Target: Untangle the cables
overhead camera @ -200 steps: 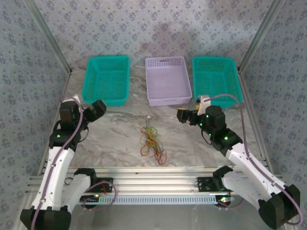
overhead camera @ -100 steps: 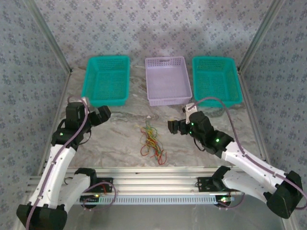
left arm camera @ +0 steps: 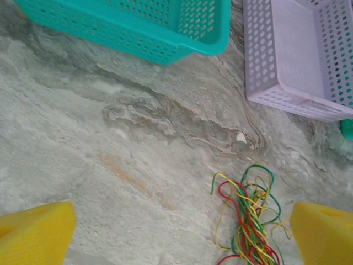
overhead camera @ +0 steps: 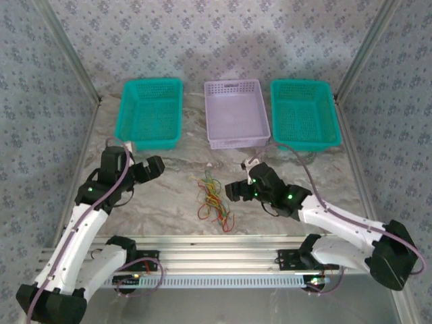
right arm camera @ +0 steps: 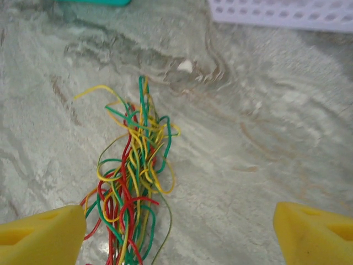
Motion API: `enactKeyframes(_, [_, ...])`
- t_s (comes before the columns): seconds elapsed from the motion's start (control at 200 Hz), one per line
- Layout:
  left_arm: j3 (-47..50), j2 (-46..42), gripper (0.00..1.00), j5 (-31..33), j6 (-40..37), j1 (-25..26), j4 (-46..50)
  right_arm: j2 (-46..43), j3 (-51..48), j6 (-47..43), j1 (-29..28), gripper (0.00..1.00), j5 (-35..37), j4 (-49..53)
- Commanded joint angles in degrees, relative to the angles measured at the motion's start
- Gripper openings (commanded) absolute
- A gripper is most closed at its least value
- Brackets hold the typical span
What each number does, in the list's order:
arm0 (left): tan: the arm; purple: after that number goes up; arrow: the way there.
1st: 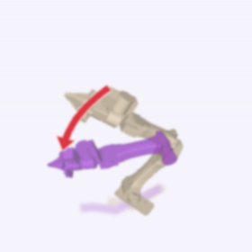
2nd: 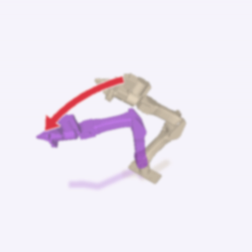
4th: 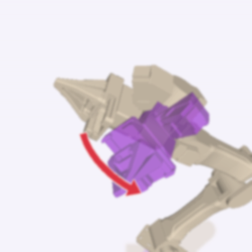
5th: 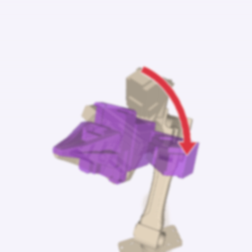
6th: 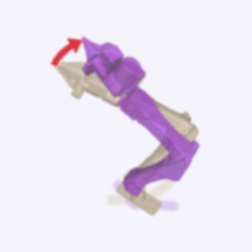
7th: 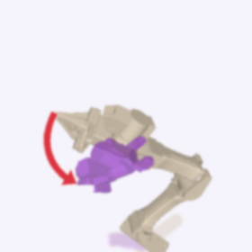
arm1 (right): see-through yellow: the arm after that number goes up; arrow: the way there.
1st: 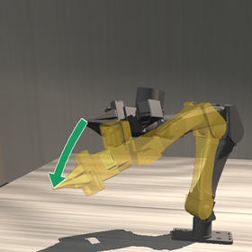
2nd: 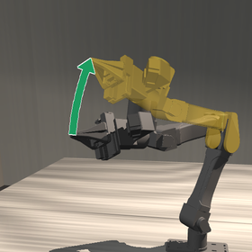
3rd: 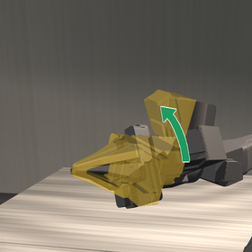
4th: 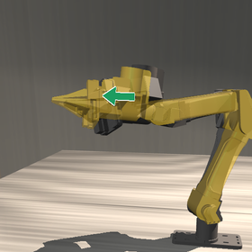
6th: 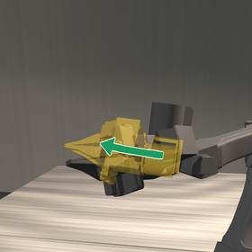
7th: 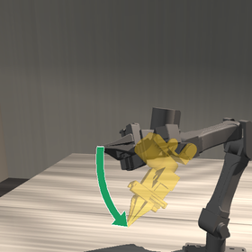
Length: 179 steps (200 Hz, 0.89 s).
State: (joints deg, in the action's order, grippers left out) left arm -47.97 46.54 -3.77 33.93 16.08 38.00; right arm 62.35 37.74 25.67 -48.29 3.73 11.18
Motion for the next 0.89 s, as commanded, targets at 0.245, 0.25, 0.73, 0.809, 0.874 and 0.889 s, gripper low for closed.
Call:
enactKeyframes(0.245, [5.29,-0.49,1.0,-1.15,4.69,4.61,-1.39,13.94,4.52,3.26,-0.19,0.66,-11.06,-4.75])
enactKeyframes(0.25, [5.36,-0.49,1.0,-1.15,4.71,4.68,-1.37,14.03,4.53,3.21,-0.16,0.66,-11.08,-4.84])
enactKeyframes(0.73, [10.0,1.13,1.0,0.4,7.86,13.83,-4.57,23.65,7.97,1.6,0.0,0.51,-9.5,-6.74])
enactKeyframes(0.809, [10.66,1.66,1.0,0.86,8.29,15.68,-5.24,24.44,8.77,0.8,-0.09,0.47,-9.03,-5.77])
enactKeyframes(0.874, [11.42,2.46,1.0,1.08,8.81,17.34,-6.17,25.08,9.17,0.36,-0.29,0.44,-8.39,-5.01])
enactKeyframes(0.889, [11.6,2.58,1.0,1.18,8.98,17.73,-6.44,25.29,9.16,0.22,-0.39,0.44,-8.11,-4.82])
